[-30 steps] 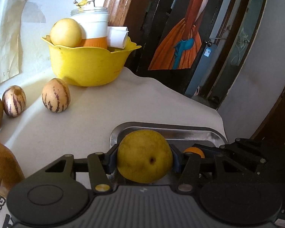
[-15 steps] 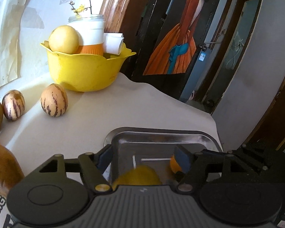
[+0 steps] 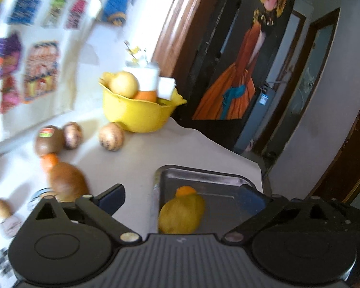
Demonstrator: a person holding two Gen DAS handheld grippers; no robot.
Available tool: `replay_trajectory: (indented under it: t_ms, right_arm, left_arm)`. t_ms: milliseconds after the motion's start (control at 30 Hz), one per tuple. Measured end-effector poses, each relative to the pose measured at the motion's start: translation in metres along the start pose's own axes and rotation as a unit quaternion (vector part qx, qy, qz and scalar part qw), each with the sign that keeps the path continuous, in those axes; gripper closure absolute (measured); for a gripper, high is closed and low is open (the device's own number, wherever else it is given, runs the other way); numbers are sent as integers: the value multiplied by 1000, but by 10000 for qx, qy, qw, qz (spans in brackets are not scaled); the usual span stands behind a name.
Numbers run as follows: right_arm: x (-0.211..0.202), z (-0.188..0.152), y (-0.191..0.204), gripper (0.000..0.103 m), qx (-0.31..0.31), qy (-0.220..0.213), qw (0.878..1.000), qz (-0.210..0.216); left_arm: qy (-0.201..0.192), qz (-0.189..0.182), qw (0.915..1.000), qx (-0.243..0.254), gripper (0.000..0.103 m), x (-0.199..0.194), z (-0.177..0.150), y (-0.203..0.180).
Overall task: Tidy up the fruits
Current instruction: 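Open the right tool to drop the orange while the left tool releases the pear into the tray, then move both open tools back toward the remaining fruits by the wall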
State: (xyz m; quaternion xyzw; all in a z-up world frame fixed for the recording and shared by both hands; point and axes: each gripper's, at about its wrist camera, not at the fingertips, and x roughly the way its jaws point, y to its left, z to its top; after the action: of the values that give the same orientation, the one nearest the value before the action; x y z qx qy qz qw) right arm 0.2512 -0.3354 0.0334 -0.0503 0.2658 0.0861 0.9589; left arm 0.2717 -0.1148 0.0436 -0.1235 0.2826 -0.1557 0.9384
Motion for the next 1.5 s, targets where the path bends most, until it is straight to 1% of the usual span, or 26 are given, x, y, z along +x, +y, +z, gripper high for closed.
replay_trajectory:
  t_ms: [67,133,333,433,500,633,733,900,967,1067,1133,1167,1233,1300,1400,1500]
  right_arm:
    - [-22,2,7,4,14,-48,10000,16]
    - [-44,3,15,1,-45,-114,9999,24]
    - [-111,1,42,1,-357,-286,9989,61]
    - [-141,0,51,1,-272,-290,9990,191]
    - [-161,2,58,1,-178,-252,9988,368]
    - [-189,7,74,1,-48,-36,9978,653]
    - [-201,9,92,1,28,144,9955,933]
    - [-203,13,128,1,84,487,9902,1308]
    - [-198,19,142,1,123,766,9853,1522]
    - [-185,44,158,1,53,1229,9756,1821]
    - [-179,69,171,1,-35,1373,9726,1875]
    - [-176,86,177,1,-78,1410,9719,1881]
    - [-171,115,185,1,-17,1413,9708,1939]
    - [-164,147,192,1,174,1406,9680,2070]
    - [-151,190,204,1,282,1212,9663,2254]
    - [-136,212,213,1,160,927,9660,2409]
  left_arm:
    - [-43,89,10000,-4,1,-25,-4,1]
    - [-105,144,9998,-50,1,-50,-9,1]
    - [-206,304,9993,-23,1,-116,-26,6]
    - [-259,324,9991,-33,1,-147,-32,9]
    - [-280,365,9989,55,1,-168,-35,11]
    - [-251,571,9977,283,0,-203,-40,19]
    - [-100,793,9954,530,0,-226,-43,27]
    - [279,1074,9920,603,0,-252,-49,48]
    - [433,1213,9896,638,0,-261,-48,59]
    - [666,1242,9879,642,0,-274,-40,78]
    - [734,1291,9870,615,0,-281,-29,90]
    - [696,1354,9864,625,0,-285,-22,94]
    - [532,1468,9851,727,0,-291,-10,99]
    - [336,1607,9828,840,0,-296,1,102]
    - [107,1712,9810,908,0,-298,15,108]
    - [-90,1720,9812,869,0,-292,19,118]
